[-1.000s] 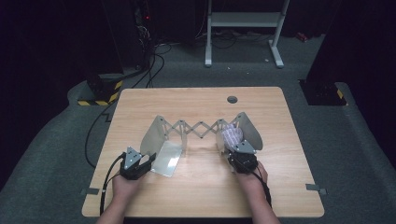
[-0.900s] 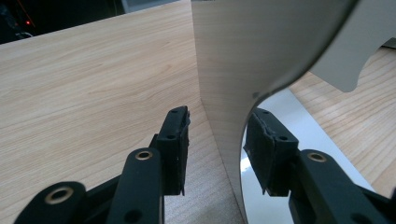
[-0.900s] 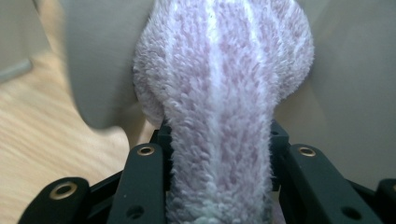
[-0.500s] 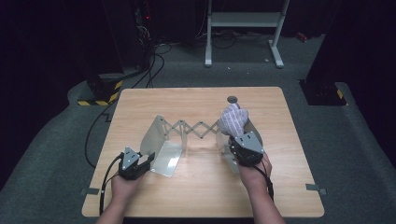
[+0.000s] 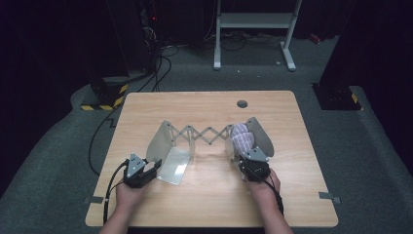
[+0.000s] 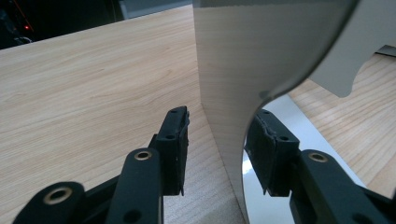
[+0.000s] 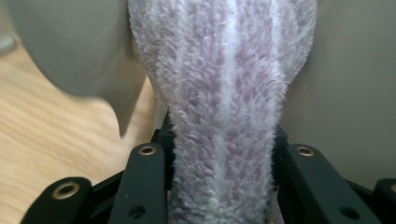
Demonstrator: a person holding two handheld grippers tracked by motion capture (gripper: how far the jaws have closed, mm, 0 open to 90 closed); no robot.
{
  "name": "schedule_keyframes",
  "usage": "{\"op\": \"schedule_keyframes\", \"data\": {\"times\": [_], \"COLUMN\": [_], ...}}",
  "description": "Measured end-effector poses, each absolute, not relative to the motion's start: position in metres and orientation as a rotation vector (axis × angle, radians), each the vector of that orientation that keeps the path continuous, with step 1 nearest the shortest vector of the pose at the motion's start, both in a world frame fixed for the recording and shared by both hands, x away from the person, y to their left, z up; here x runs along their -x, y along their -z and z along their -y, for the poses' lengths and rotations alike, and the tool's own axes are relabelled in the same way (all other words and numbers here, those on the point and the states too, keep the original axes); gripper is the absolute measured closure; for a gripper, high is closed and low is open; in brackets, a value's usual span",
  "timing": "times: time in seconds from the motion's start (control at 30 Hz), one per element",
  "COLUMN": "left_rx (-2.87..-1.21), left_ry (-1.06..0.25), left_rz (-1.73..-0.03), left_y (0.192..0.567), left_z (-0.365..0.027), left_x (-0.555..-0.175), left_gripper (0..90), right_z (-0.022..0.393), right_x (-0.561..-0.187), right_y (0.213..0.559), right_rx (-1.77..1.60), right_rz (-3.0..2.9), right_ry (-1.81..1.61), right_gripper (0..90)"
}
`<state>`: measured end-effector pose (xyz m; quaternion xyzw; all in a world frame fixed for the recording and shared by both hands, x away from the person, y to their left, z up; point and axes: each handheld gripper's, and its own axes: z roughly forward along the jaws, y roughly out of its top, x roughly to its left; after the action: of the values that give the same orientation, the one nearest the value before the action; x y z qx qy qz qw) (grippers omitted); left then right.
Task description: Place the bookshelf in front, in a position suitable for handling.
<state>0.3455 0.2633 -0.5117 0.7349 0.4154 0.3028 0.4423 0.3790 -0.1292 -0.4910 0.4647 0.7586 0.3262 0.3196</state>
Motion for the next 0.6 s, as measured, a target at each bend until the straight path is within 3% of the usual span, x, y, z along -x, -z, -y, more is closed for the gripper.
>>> {"op": "schedule_keyframes", "data": {"times": [0.47, 0.6], "left_rx": [-1.833, -1.836], "left_ry": [-0.745, -0.747], "left_rz": [-1.022, -1.019], "left_y": [0.512, 0.512], "left_z": [-0.262, -0.262], "left_x": [-0.345, -0.345], "left_gripper": [58.0, 58.0], "right_z": [0.135, 0.137], "right_x": [-0.384, -0.382], "right_y": [0.514, 0.512], "right_rx": [-1.291, -1.285], "right_rz": [-2.107, -2.112], "right_ry": [-0.798, -0.836], "right_gripper": [62.2, 47.1]}}
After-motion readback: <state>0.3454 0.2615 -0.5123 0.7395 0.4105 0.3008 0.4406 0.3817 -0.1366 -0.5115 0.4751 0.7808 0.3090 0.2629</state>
